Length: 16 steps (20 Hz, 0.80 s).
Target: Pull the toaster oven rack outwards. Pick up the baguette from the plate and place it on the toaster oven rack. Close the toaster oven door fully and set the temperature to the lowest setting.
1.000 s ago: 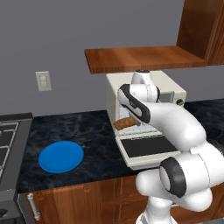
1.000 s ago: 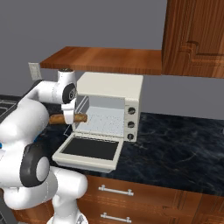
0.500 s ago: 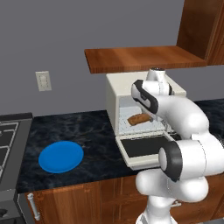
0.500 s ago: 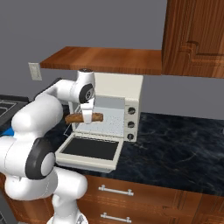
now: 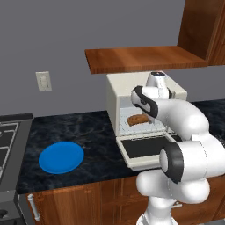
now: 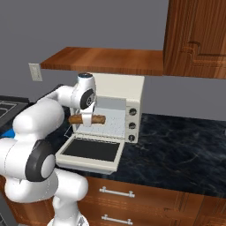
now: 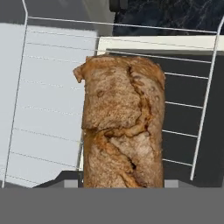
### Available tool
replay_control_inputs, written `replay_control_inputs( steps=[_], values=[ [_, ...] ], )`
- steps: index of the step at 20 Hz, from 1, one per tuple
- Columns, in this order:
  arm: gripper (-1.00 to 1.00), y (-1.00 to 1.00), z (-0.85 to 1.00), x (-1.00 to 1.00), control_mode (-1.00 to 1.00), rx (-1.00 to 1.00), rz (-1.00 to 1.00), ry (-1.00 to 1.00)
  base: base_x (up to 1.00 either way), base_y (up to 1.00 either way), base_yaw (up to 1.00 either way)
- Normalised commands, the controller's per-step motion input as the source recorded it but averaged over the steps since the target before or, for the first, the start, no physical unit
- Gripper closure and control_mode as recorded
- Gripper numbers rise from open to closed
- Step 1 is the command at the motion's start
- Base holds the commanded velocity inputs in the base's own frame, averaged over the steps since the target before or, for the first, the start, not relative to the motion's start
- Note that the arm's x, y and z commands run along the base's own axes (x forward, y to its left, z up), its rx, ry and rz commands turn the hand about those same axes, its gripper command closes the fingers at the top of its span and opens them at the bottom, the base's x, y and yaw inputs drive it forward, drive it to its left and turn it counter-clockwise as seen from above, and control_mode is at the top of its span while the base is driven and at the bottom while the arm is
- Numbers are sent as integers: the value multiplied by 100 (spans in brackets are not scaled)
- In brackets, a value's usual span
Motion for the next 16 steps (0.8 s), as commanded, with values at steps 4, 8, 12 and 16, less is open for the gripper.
replay_control_inputs(
  steps=[4, 8, 12, 16],
  values=[
    [100, -12, -21, 23, -100, 0, -9, -3, 0, 0, 0],
    [100, -42, -21, 9, -100, 0, 0, -3, 0, 0, 0],
    [100, -40, -22, 0, -100, 0, 0, -6, 0, 0, 0],
    [100, -28, -22, 0, -100, 0, 0, -6, 0, 0, 0]
  ],
)
